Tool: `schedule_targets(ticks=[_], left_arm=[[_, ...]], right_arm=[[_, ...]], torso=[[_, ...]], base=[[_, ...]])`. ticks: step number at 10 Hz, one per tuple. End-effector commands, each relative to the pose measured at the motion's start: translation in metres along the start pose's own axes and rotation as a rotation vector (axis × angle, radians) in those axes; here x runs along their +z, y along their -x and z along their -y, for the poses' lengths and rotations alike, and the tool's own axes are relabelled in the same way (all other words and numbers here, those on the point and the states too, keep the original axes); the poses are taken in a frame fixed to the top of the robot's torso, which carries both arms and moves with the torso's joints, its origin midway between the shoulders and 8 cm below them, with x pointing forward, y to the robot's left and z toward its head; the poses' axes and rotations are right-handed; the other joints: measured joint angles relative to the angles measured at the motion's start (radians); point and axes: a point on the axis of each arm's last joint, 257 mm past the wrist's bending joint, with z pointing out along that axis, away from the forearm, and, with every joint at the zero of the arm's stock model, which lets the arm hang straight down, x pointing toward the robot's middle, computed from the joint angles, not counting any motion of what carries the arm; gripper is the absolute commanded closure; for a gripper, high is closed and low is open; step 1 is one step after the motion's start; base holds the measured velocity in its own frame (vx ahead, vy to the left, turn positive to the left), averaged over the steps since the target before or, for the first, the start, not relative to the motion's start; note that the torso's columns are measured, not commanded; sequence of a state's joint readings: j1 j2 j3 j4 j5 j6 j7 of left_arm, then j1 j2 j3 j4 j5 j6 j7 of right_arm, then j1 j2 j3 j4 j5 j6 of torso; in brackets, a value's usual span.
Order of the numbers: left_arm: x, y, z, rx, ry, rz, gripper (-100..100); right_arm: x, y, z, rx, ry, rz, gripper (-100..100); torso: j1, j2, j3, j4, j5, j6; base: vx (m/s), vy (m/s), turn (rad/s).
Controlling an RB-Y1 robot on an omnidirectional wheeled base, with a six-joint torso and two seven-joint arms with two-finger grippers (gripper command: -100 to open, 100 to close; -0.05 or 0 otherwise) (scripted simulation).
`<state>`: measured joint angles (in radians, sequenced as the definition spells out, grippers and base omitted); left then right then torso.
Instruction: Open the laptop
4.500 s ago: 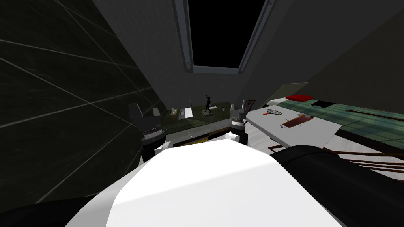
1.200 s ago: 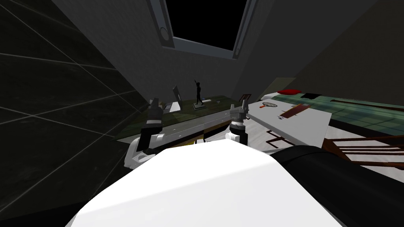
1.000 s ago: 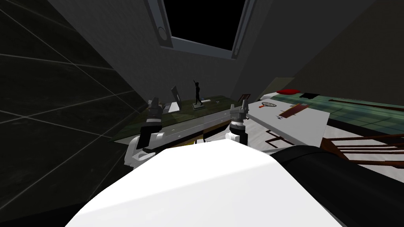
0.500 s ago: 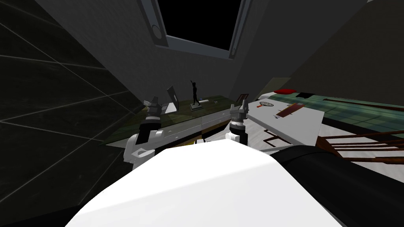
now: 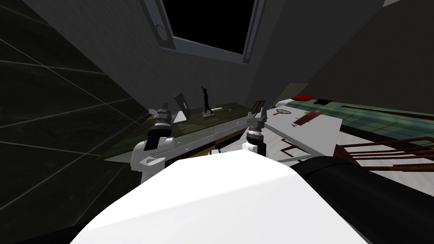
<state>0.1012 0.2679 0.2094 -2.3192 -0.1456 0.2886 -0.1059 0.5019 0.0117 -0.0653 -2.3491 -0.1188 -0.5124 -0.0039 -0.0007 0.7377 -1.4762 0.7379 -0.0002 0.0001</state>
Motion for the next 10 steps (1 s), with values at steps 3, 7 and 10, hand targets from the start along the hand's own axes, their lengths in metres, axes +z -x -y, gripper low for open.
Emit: schedule_targets(ticks=[3,7,10], left_arm=[[0.016,0.015,-0.018,0.036,0.091,0.026,-100],[0.026,0.03,-0.032,0.061,0.163,0.049,-100],[0.029,0.037,-0.047,0.072,0.231,0.06,-100]], right_arm=[[0.0,0.0,0.0,0.0,0.0,0.0,0],[0.0,0.0,0.0,0.0,0.0,0.0,0],[0.0,0.0,0.0,0.0,0.0,0.0,0]], torso=[[0.001,0.001,0.0,0.0,0.0,0.0],[0.001,0.0,0.0,0.0,0.0,0.0],[0.001,0.0,0.0,0.0,0.0,0.0]], base=[[0.013,-0.055,-0.041],[0.011,-0.05,-0.036],[0.015,-0.048,-0.03]])
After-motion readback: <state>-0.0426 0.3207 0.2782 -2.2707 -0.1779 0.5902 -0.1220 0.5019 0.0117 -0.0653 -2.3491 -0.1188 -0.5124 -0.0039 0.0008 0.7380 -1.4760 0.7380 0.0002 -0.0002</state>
